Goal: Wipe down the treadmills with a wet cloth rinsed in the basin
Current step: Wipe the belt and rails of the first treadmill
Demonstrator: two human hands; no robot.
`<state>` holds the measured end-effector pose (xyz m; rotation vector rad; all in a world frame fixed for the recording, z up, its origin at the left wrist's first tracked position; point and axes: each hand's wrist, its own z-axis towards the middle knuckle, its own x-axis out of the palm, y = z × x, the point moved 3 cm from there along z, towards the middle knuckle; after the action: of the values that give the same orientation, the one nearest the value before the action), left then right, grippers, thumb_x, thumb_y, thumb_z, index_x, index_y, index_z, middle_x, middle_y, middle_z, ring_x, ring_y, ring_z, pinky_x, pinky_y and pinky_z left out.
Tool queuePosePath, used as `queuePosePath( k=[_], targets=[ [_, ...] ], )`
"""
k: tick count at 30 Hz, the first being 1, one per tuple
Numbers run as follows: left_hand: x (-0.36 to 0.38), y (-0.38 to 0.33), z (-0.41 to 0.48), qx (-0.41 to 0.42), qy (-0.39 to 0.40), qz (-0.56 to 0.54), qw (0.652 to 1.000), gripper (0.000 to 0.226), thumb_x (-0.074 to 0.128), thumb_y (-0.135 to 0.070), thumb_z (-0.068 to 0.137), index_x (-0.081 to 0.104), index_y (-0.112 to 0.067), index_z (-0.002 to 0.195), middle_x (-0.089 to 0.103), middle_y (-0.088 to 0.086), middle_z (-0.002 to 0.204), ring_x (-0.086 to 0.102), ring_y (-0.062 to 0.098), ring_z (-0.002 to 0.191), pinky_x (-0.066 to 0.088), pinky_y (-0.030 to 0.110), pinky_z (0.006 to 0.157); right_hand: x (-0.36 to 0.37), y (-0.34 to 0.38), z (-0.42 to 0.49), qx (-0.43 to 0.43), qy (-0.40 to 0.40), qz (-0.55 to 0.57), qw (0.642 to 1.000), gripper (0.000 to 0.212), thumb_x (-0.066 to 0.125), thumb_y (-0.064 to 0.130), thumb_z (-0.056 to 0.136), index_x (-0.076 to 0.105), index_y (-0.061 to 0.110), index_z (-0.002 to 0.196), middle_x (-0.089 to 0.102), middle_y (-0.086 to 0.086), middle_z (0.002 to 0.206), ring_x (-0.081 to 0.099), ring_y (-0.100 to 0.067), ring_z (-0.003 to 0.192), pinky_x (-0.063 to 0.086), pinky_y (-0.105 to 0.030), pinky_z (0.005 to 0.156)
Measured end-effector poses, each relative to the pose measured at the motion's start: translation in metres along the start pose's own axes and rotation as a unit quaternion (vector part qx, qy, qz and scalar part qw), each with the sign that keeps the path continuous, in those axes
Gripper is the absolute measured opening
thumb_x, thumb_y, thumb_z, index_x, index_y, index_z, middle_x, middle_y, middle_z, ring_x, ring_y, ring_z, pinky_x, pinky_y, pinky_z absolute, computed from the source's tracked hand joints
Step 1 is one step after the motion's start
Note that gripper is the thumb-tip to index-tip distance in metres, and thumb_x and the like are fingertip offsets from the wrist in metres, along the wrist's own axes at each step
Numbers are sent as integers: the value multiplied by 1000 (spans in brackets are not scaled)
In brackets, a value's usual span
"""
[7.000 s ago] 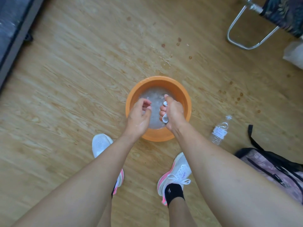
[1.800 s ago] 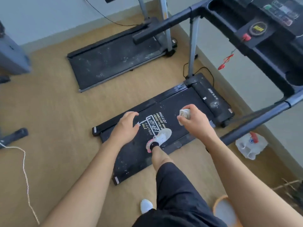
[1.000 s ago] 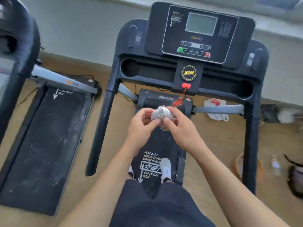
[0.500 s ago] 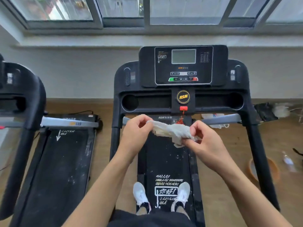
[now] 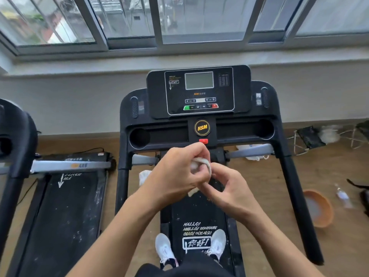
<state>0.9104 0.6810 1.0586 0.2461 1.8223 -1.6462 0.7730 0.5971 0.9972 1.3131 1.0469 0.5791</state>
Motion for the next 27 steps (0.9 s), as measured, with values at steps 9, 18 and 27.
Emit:
queuePosePath(
  k=[9,18,27],
  targets=[
    [-37,-9,8,-19,-122,19,992,6,78,-22,89,73,-25,87,70,-11,79,65,9,74,47,20,64,-17,-18,-5,66,-7,43,997,43,83,50,87,62,13,85,56,-2,68,47,-24,60,41,-38,55],
    [-40,1,2,-75,-95,12,993,30,60,-50,100,61,-24,85,59,-2,67,44,5,56,35,22,52,-66,15,-5,39,21,78,996,41,81,44,83,75,12,108,72,-18,94,67,-37,81,54,-52,72],
    [-47,1,-4,-124,-39,-123,984,10,55,-28,91,52,-19,94,51,6,72,39,19,62,30,34,57,-65,39,-4,20,-119,147,982,25,78,24,89,60,8,95,66,2,76,57,-12,69,47,-22,56]
  ],
)
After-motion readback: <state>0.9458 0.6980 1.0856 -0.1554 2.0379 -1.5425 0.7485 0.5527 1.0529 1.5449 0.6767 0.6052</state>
